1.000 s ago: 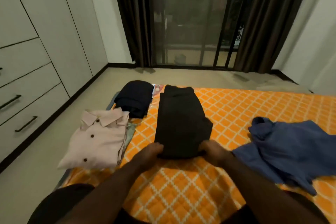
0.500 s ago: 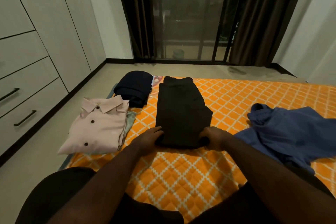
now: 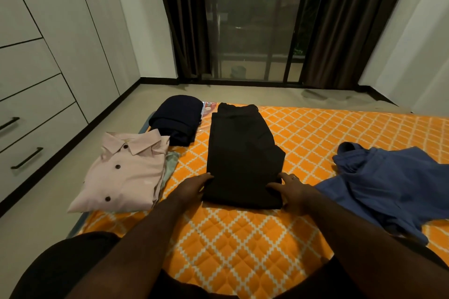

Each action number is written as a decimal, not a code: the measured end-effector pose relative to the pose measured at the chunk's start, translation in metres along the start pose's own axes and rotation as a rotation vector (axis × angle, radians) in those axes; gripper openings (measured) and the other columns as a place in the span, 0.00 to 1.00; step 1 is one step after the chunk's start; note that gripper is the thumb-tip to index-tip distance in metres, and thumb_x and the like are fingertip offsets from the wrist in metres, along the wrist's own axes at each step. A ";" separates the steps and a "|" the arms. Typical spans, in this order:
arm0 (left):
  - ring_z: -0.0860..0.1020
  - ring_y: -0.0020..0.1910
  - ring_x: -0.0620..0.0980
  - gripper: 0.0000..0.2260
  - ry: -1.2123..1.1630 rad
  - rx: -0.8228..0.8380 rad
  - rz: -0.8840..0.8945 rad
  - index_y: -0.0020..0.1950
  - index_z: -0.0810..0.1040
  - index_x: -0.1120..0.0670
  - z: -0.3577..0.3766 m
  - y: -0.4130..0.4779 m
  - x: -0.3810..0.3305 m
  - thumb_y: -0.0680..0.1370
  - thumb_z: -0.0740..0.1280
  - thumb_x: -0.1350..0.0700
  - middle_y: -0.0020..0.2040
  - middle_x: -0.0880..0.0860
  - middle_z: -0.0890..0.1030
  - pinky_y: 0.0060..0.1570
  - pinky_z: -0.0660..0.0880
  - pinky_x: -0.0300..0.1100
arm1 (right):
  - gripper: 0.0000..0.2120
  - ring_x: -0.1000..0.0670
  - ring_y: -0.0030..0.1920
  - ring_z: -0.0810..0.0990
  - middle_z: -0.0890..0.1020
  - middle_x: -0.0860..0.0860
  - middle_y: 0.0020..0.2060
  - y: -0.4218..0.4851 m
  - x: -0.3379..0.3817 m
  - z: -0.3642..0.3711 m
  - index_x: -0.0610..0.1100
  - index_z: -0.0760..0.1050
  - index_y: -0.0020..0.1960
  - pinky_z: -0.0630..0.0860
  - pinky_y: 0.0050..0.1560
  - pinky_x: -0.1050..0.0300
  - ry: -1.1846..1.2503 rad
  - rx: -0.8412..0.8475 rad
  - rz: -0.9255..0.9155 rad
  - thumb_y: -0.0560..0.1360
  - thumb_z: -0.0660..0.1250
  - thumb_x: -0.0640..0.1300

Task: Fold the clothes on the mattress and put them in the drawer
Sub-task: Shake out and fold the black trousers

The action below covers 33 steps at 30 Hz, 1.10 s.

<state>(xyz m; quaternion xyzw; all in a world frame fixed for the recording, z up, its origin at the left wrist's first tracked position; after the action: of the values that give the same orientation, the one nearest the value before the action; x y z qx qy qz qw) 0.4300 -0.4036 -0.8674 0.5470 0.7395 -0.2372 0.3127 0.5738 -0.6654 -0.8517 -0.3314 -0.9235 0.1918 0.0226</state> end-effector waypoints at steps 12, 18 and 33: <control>0.80 0.58 0.49 0.17 -0.175 -0.163 -0.054 0.57 0.82 0.49 -0.006 0.001 0.003 0.75 0.62 0.66 0.59 0.48 0.82 0.51 0.75 0.30 | 0.10 0.47 0.60 0.76 0.80 0.50 0.55 0.001 -0.007 -0.024 0.47 0.80 0.56 0.69 0.55 0.57 0.507 -0.326 0.048 0.77 0.67 0.37; 0.81 0.55 0.50 0.13 -0.174 -0.199 -0.140 0.65 0.81 0.49 -0.008 0.002 0.006 0.80 0.66 0.52 0.57 0.48 0.84 0.52 0.79 0.46 | 0.07 0.45 0.47 0.82 0.82 0.48 0.44 0.012 -0.027 0.005 0.45 0.79 0.50 0.78 0.50 0.46 0.805 -0.163 0.204 0.82 0.63 0.39; 0.80 0.42 0.54 0.09 -0.064 -0.301 -0.326 0.50 0.76 0.55 -0.012 -0.002 0.013 0.78 0.70 0.51 0.43 0.55 0.82 0.39 0.77 0.49 | 0.10 0.49 0.42 0.79 0.80 0.48 0.42 0.018 -0.040 -0.003 0.46 0.74 0.48 0.72 0.37 0.56 0.764 -0.299 0.358 0.79 0.71 0.51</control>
<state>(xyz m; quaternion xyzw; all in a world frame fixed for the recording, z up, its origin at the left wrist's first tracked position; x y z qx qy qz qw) 0.4233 -0.3878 -0.8684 0.3594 0.8349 -0.1888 0.3715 0.6165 -0.6762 -0.8519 -0.5327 -0.7947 -0.0788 0.2803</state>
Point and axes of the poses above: each hand's wrist, its own y-axis towards the middle knuckle, its own z-axis out of the palm, x = y × z, the point moved 8 cm from there along y, towards the middle knuckle
